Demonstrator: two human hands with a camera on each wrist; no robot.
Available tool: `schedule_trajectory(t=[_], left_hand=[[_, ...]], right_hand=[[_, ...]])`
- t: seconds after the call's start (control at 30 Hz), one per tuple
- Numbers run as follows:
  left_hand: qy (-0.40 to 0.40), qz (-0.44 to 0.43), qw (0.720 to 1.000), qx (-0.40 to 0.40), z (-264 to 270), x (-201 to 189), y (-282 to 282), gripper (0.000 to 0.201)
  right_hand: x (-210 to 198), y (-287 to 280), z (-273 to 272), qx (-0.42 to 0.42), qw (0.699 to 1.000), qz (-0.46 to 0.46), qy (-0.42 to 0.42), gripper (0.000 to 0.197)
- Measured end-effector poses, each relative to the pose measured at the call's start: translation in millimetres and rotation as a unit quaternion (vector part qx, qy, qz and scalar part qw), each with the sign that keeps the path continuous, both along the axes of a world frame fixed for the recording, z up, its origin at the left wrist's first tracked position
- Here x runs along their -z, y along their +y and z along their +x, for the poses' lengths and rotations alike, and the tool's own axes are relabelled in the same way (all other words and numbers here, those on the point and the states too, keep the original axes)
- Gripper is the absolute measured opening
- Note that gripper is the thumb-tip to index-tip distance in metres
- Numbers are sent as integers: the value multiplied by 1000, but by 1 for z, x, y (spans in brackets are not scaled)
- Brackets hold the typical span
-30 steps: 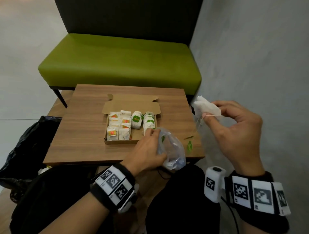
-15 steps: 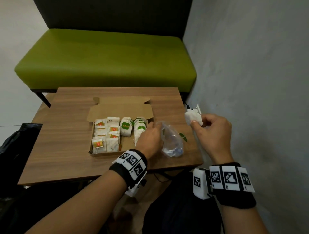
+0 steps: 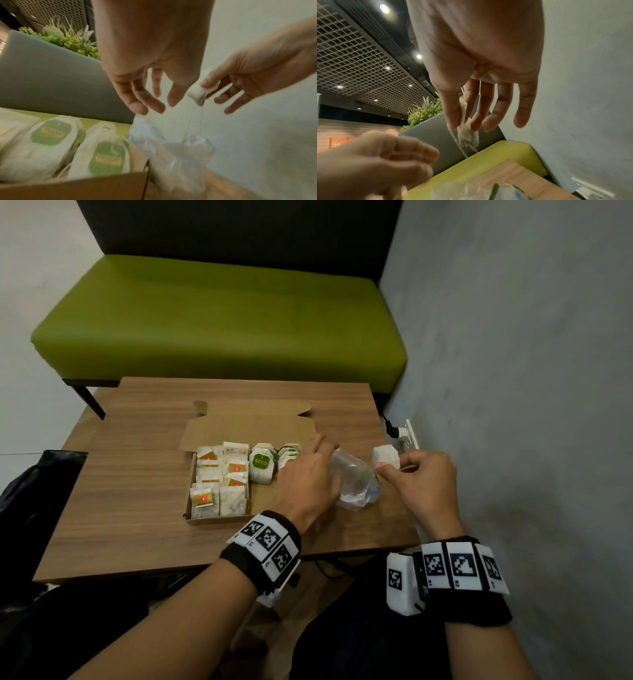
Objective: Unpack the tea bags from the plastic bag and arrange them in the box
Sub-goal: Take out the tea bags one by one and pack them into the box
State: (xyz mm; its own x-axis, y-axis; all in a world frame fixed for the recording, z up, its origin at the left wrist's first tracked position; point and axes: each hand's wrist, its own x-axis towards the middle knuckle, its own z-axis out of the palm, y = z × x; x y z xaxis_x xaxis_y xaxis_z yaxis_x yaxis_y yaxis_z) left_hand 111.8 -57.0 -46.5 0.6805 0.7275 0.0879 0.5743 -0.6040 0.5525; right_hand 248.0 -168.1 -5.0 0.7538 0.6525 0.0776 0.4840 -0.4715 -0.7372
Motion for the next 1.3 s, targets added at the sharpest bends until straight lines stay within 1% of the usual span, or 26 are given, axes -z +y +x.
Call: schedule_trajectory(t=[0.03, 0.07, 0.13, 0.17, 0.2, 0.27, 0.33, 0.4, 0.5, 0.63, 0.77, 0.83, 0.87, 0.93, 1.0, 1.13, 1.2, 1.3], left_hand=[[-49, 5, 999, 19, -4, -6, -2, 45], [-99, -11, 994, 43, -8, -11, -4, 44], [-179, -81, 976, 95, -15, -20, -5, 48], [-200, -107, 967, 115, -19, -23, -4, 50], [-205, -115, 963, 129, -23, -25, -2, 50], [-201, -110, 962, 148, -31, -28, 0, 36], [-203, -123, 960, 150, -38, -31, 1, 20], [-221, -152, 953, 140, -44, -31, 1, 13], [-265, -182, 941, 104, -54, -29, 0, 10], [-322, -209, 921, 64, -65, -30, -1, 11], [-346, -229, 909, 45, -79, -35, 2, 12], [-369, -245, 896, 28, -89, -40, 5, 9], [-382, -254, 889, 11, -95, -41, 8, 11], [-419, -271, 866, -38, -110, -44, 17, 12], [-452, -271, 845, -95, -129, -46, 28, 10], [-462, -221, 837, -193, -176, -41, 56, 7], [-459, -196, 831, -247, -199, -35, 69, 12], [-406, -169, 836, -329, -222, -20, 83, 11]], right_hand=[[-2, 1, -2, -24, 1000, -7, 18, 20], [-4, 1, -4, -56, 997, -9, 43, 18], [-9, 1, -9, -124, 988, -13, 92, 18], [-10, 1, -11, -152, 983, -22, 105, 19], [-11, 1, -13, -170, 978, -35, 115, 19], [-9, 2, -17, -191, 971, -43, 135, 15], [-8, 1, -21, -204, 967, -31, 152, 14], [-9, -1, -27, -219, 961, -15, 168, 14], [-14, -4, -37, -242, 951, 33, 192, 11], [-20, -7, -49, -232, 945, 107, 205, 9], [-21, -10, -54, -203, 951, 117, 201, 18], [-19, -10, -55, -192, 954, 117, 197, 25], [-18, -11, -55, -185, 956, 118, 197, 24], [-15, -11, -56, -169, 960, 116, 191, 16], [-11, -12, -58, -155, 964, 113, 182, 13], [-5, -8, -69, -144, 963, 124, 191, 12], [-3, -5, -78, -149, 961, 129, 196, 11], [1, 2, -88, -153, 958, 136, 200, 11]])
